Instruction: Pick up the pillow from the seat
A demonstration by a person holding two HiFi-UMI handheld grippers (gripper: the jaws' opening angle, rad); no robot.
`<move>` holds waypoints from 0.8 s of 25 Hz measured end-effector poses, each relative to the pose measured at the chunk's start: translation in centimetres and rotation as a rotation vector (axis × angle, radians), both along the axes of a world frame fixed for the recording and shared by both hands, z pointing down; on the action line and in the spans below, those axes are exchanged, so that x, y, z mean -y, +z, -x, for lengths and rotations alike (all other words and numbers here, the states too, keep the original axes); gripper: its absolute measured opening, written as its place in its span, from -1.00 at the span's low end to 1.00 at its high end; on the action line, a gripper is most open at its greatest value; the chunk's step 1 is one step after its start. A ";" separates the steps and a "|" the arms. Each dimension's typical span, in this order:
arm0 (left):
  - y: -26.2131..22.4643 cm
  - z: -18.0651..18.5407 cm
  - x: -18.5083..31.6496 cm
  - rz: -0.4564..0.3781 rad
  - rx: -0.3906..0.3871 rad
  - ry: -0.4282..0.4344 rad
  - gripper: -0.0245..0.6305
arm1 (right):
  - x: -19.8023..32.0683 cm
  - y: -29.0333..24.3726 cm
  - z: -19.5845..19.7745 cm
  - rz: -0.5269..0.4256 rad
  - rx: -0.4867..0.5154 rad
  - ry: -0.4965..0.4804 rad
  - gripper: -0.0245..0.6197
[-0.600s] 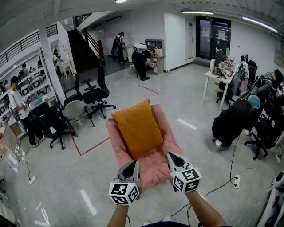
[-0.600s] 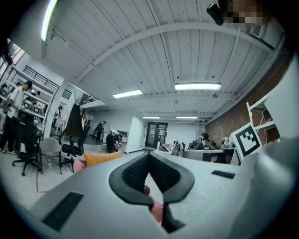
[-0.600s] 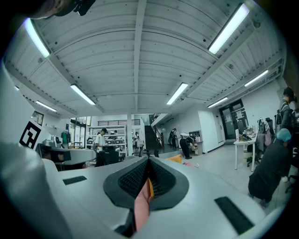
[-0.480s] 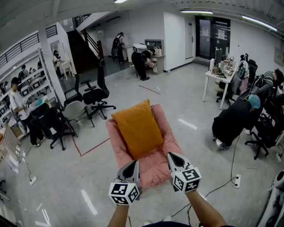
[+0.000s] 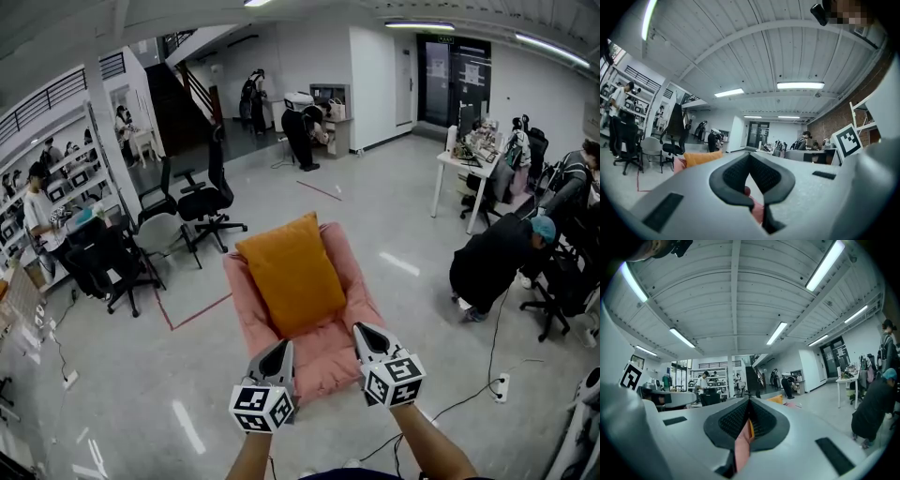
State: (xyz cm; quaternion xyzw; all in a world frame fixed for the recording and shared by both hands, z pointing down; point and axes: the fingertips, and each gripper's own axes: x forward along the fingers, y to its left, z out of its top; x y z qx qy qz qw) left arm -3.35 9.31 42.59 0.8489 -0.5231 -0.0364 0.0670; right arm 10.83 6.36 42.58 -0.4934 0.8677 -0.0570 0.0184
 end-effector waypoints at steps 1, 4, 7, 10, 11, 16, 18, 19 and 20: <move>0.0 -0.2 0.1 0.002 -0.001 -0.001 -0.92 | 0.1 0.0 -0.2 0.000 0.000 -0.002 -0.87; 0.2 -1.1 0.4 0.009 -0.003 -0.005 -0.92 | 0.3 0.1 -1.0 0.002 0.000 -0.008 -0.87; 0.4 -1.9 0.7 0.009 -0.001 -0.005 -0.92 | 0.8 0.3 -2.0 0.001 0.002 -0.007 -0.87; 1.0 -2.5 0.9 0.015 -0.001 -0.016 -0.92 | 1.3 0.8 -2.8 0.006 0.004 -0.012 -0.87; 1.3 -2.7 1.0 0.020 -0.001 -0.019 -0.92 | 1.4 1.0 -3.1 0.011 0.004 -0.014 -0.87; 2.2 -3.1 0.8 0.041 0.006 -0.030 -0.92 | 1.6 1.8 -3.5 0.025 0.007 -0.026 -0.87; 2.2 -3.4 0.9 0.040 0.008 -0.035 -0.92 | 1.7 1.7 -3.8 0.021 0.005 -0.034 -0.87; 2.1 -3.7 0.9 0.039 0.010 -0.037 -0.92 | 1.8 1.6 -4.1 0.019 0.005 -0.036 -0.87; 2.1 -4.1 0.8 0.039 0.013 -0.039 -0.92 | 1.8 1.6 -4.5 0.018 0.006 -0.037 -0.87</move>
